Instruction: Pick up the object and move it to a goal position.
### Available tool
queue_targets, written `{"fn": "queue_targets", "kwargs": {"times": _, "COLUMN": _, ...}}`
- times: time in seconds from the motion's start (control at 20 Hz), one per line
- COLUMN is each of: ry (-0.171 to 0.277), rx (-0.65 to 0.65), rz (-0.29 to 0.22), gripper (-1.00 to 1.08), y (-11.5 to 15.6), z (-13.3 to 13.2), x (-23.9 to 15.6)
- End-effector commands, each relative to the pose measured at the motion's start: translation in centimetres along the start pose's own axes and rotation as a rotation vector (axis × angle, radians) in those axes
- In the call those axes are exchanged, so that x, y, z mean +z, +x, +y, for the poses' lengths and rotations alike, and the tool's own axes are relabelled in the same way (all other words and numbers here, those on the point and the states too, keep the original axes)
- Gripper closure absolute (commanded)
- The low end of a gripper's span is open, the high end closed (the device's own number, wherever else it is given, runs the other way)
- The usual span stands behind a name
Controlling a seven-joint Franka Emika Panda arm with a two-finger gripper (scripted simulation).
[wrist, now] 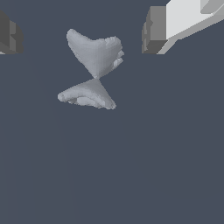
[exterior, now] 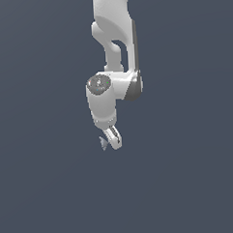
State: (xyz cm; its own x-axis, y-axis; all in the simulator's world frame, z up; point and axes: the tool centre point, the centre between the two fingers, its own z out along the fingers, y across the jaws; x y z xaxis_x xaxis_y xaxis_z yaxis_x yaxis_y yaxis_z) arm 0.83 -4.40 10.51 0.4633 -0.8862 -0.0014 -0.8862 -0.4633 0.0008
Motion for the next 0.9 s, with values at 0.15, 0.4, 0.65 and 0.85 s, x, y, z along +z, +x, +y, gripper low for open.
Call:
{"fn": "queue_targets", "kwargs": {"times": 0.15, "ry": 0.001, "rx": 0.097, "rz": 0.001, "gripper": -0.92, "y": 0.3, "z": 0.1, "x": 0.6}}
{"fn": "queue_targets", "kwargs": {"times": 0.4, "ry": 0.001, "rx": 0.141, "rz": 0.001, "gripper": -0.92, "y": 0.5, "z": 0.2, "x": 0.9}}
{"fn": "queue_targets", "kwargs": {"times": 0.65, "ry": 0.001, "rx": 0.143, "rz": 0.001, "gripper": -0.92, "y": 0.5, "z": 0.2, "x": 0.9}}
{"fn": "queue_targets", "kwargs": {"times": 0.85, "ry": 0.001, "rx": 0.144, "rz": 0.001, "gripper": -0.92, "y": 0.5, "z": 0.2, "x": 1.8}}
